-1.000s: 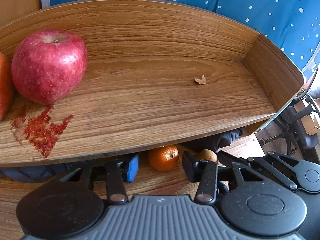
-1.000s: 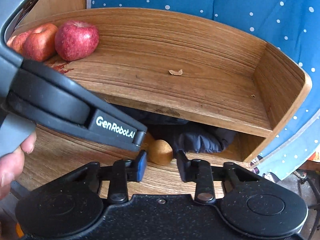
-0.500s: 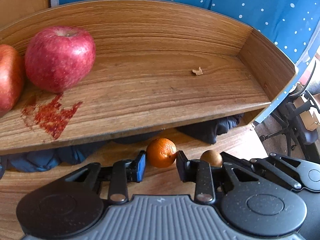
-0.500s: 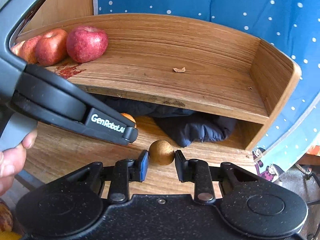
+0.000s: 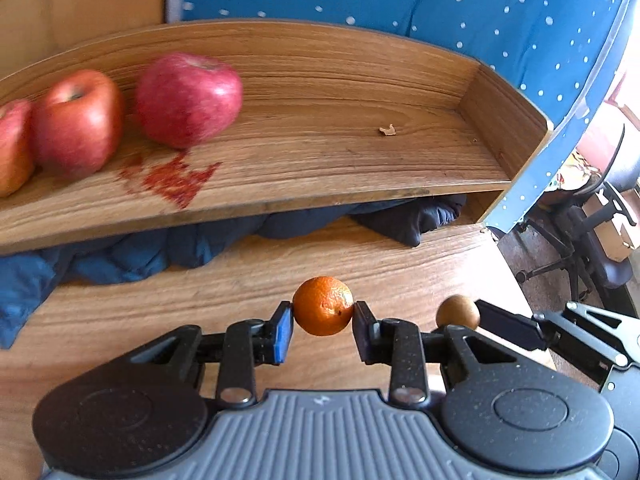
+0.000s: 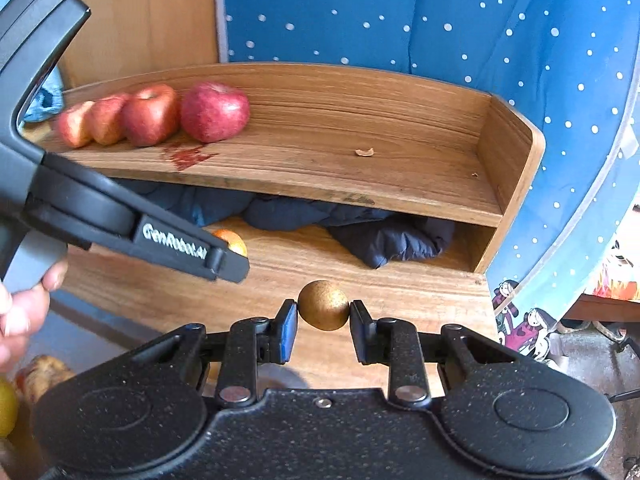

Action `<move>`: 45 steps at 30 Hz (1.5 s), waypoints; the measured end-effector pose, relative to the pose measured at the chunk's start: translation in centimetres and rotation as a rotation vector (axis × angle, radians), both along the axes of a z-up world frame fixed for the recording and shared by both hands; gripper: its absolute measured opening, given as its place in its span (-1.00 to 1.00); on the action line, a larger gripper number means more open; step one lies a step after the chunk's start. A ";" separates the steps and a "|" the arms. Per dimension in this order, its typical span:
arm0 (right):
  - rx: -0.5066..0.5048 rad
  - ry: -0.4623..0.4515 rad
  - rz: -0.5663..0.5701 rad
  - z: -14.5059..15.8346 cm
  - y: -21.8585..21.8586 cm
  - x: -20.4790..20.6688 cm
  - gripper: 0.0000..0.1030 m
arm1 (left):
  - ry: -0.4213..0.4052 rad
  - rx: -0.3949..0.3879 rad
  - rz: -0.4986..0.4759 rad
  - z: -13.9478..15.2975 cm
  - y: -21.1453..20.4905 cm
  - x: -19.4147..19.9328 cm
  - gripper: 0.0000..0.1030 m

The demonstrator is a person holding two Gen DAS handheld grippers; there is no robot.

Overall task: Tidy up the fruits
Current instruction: 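Lower the orange onto the tray with the left tool while the right tool releases the kiwi there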

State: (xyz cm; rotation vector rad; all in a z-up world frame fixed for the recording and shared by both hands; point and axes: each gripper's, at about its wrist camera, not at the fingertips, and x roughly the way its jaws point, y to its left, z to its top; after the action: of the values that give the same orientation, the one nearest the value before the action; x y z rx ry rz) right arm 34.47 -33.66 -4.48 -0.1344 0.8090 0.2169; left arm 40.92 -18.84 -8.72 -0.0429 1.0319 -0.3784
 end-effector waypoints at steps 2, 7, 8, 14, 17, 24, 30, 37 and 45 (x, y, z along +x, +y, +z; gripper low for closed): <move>0.009 0.001 0.015 0.2 0.2 -0.9 -0.41 | -0.009 0.003 0.021 0.6 1.1 -1.0 -0.32; 0.018 0.007 0.100 0.6 1.4 -3.2 -0.41 | -0.021 0.025 0.091 1.5 3.6 -4.0 -0.32; 0.021 0.006 0.118 0.7 1.7 -3.6 -0.41 | -0.016 0.025 0.106 1.7 4.1 -4.7 -0.32; 0.010 0.006 0.222 1.0 3.0 -5.3 -0.41 | 0.032 0.026 0.124 1.5 4.9 -7.3 -0.32; 0.007 0.021 0.232 0.9 3.1 -5.4 -0.41 | 0.055 0.036 0.134 1.5 5.0 -7.6 -0.32; 0.025 0.049 0.209 0.5 2.3 -5.1 -0.41 | 0.108 0.065 0.155 1.2 5.3 -7.8 -0.32; 0.035 0.058 0.223 0.4 2.3 -5.2 -0.41 | 0.146 0.080 0.174 1.1 5.4 -7.7 -0.32; 0.054 0.063 0.241 0.3 2.2 -5.2 -0.41 | 0.157 0.102 0.191 1.1 5.4 -7.9 -0.31; 0.061 0.049 0.260 0.6 2.0 -5.1 -0.40 | 0.155 0.110 0.214 1.3 5.6 -7.9 -0.31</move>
State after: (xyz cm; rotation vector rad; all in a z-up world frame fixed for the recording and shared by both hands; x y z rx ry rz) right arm 29.41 -31.66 -3.92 -0.1779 0.8323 0.4915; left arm 33.00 -13.22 -7.46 -0.0840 1.1870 -0.1246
